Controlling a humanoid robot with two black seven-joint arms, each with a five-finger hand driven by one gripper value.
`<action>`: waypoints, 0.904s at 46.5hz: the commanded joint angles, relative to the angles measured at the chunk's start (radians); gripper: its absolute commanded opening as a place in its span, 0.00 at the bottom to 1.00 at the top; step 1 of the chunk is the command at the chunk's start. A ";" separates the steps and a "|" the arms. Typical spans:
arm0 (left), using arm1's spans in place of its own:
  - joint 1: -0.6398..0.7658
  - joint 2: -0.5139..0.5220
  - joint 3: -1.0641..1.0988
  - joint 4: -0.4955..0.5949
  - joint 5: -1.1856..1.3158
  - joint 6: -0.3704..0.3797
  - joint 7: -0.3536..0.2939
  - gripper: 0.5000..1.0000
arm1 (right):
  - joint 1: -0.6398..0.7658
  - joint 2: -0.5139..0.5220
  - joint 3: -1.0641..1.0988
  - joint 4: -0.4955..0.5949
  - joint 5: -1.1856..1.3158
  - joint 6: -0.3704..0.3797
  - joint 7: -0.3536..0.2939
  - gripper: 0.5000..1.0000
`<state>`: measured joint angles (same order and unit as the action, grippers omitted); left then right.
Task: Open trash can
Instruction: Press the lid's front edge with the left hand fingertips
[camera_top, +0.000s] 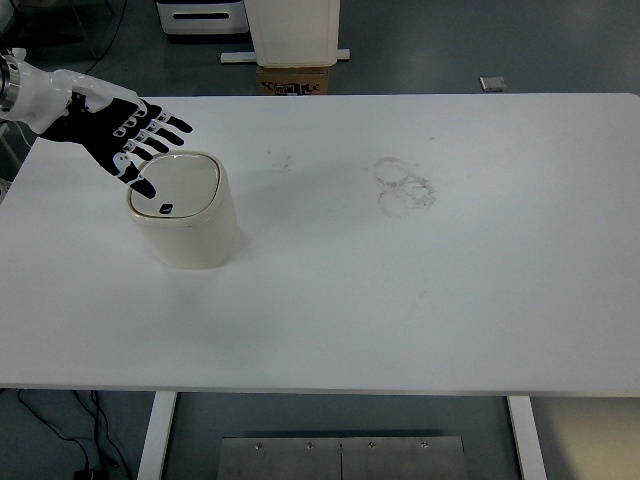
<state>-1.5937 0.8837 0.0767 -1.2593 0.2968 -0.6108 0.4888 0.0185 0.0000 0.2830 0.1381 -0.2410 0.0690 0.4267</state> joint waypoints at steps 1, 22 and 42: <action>-0.035 0.003 0.073 -0.006 0.028 0.000 0.001 1.00 | 0.000 0.000 0.001 0.000 -0.001 0.000 0.000 0.98; -0.012 -0.029 0.121 -0.017 0.036 0.000 -0.001 1.00 | 0.000 0.000 0.001 0.000 0.000 0.000 0.000 0.98; 0.017 -0.029 0.118 -0.017 0.048 0.000 -0.001 1.00 | 0.000 0.000 0.001 0.000 0.000 0.000 0.000 0.98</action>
<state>-1.5823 0.8540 0.1946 -1.2768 0.3404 -0.6105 0.4873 0.0184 0.0000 0.2838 0.1381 -0.2411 0.0690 0.4263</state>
